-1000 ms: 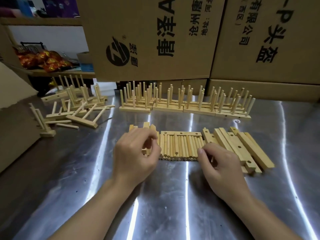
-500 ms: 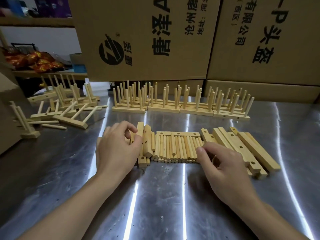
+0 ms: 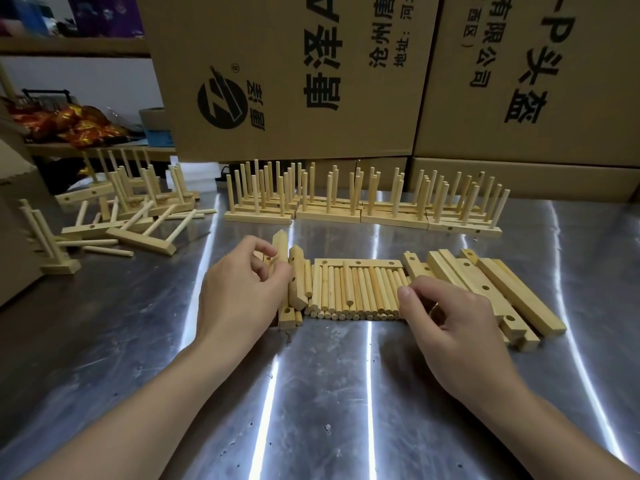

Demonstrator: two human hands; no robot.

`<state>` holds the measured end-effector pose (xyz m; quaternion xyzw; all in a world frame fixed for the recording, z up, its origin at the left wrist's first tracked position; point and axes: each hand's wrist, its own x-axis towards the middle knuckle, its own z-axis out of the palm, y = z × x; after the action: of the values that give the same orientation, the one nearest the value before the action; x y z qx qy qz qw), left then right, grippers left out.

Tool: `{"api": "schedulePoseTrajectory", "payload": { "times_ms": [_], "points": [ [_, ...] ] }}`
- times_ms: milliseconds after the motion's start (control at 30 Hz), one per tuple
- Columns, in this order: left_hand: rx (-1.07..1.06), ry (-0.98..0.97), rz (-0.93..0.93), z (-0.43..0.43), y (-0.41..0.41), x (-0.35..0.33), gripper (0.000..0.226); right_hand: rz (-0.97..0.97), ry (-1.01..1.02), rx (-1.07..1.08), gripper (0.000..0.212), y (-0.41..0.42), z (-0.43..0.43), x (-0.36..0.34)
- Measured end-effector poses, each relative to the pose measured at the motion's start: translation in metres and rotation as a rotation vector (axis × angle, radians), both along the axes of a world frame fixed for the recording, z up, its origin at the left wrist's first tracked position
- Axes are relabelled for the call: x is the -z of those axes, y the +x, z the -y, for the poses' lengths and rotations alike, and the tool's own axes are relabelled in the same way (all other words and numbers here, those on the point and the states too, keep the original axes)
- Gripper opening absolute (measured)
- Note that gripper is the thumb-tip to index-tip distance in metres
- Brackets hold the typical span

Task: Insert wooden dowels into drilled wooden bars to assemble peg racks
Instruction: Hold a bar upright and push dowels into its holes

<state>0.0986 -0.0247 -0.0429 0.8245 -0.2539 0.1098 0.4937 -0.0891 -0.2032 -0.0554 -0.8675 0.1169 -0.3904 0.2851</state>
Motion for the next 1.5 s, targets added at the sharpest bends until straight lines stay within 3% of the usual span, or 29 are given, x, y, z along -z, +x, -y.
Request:
{"api": "schedulePoseTrajectory", "payload": {
  "times_ms": [133,233,333,433,567,733,867,1033,1133,1300,1500],
  "points": [
    [0.203,-0.332,-0.104,0.001,-0.021,-0.015,0.009,0.002,-0.015,0.007,0.038,0.0,-0.002,-0.001],
    [0.439,-0.422,-0.295,0.003,-0.045,-0.023,0.019,0.043,0.023,-0.011,0.035,-0.001,-0.011,-0.005],
    [0.654,-0.485,-0.539,0.008,-0.065,-0.023,0.026,0.119,0.21,-0.065,0.034,-0.004,-0.023,-0.014],
    [0.782,-0.474,-0.671,0.014,-0.08,-0.018,0.031,0.139,0.438,-0.229,0.036,-0.006,-0.03,-0.02],
    [0.813,-0.423,-0.687,0.018,-0.09,-0.009,0.031,0.155,0.555,-0.311,0.021,-0.005,-0.034,-0.023],
    [0.779,-0.409,-0.585,0.017,-0.088,-0.008,0.031,0.134,0.544,-0.307,0.024,-0.008,-0.029,-0.023],
    [0.518,-0.584,-0.314,0.013,-0.082,-0.011,0.035,0.097,0.316,0.011,0.027,-0.01,-0.013,-0.018],
    [0.375,-0.704,-0.254,0.01,-0.068,-0.018,0.029,-0.02,0.024,0.303,0.029,-0.008,0.006,-0.01],
    [0.343,-0.688,-0.238,0.011,-0.068,-0.016,0.028,-0.116,-0.085,0.37,0.031,-0.008,0.008,-0.006],
    [0.307,-0.693,-0.235,0.012,-0.067,-0.014,0.026,-0.458,-0.253,0.377,0.037,-0.012,0.007,-0.009],
    [0.298,-0.696,-0.236,0.011,-0.066,-0.014,0.025,-0.463,-0.297,0.36,0.025,-0.015,0.007,-0.01]
  ]
}}
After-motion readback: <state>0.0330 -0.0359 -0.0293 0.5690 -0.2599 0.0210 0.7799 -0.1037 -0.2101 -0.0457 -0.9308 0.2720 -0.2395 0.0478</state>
